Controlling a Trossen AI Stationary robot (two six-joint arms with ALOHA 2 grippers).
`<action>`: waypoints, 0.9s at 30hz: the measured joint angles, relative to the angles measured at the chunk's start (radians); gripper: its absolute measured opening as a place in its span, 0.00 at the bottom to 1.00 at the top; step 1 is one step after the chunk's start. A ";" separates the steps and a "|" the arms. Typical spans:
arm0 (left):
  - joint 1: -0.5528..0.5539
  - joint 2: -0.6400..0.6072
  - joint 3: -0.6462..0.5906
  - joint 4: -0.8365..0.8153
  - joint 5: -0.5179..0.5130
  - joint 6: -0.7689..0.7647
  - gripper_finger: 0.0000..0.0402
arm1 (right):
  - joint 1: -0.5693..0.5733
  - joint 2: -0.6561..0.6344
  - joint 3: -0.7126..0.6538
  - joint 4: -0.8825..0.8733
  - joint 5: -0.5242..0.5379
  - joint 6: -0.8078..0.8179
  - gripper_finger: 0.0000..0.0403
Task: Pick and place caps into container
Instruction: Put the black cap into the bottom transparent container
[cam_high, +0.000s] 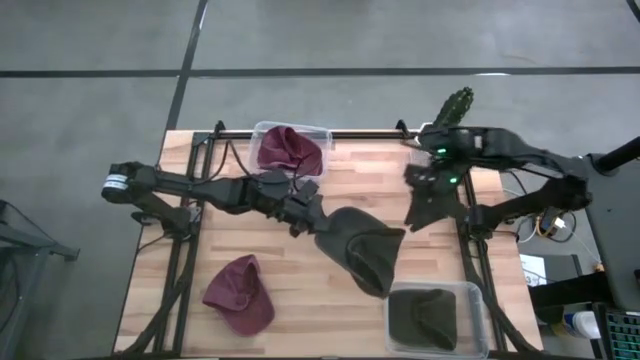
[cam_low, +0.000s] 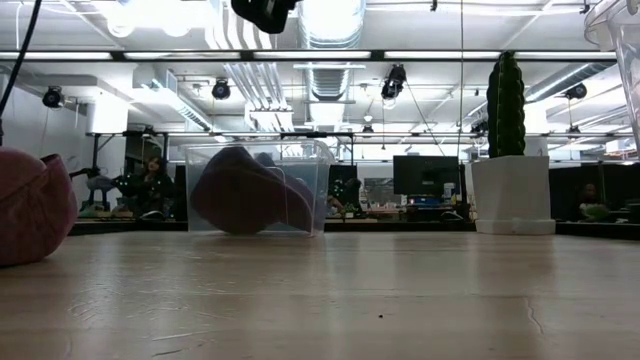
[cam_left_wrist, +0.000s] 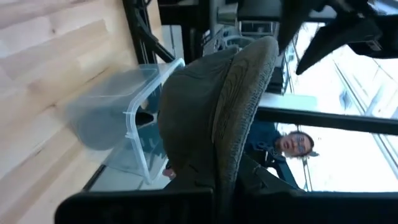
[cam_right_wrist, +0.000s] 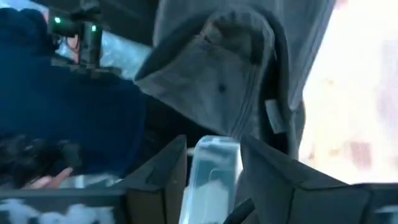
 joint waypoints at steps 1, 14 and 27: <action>-0.008 0.002 0.000 0.001 -0.024 -0.003 0.01 | 0.000 -0.028 0.000 0.006 0.035 -0.001 0.38; -0.112 0.006 0.000 0.065 -0.319 -0.055 0.01 | -0.003 -0.347 0.000 0.020 0.677 0.002 0.41; -0.276 0.125 0.091 0.135 -0.630 -0.093 0.01 | -0.003 -0.468 0.000 0.170 0.815 -0.033 0.40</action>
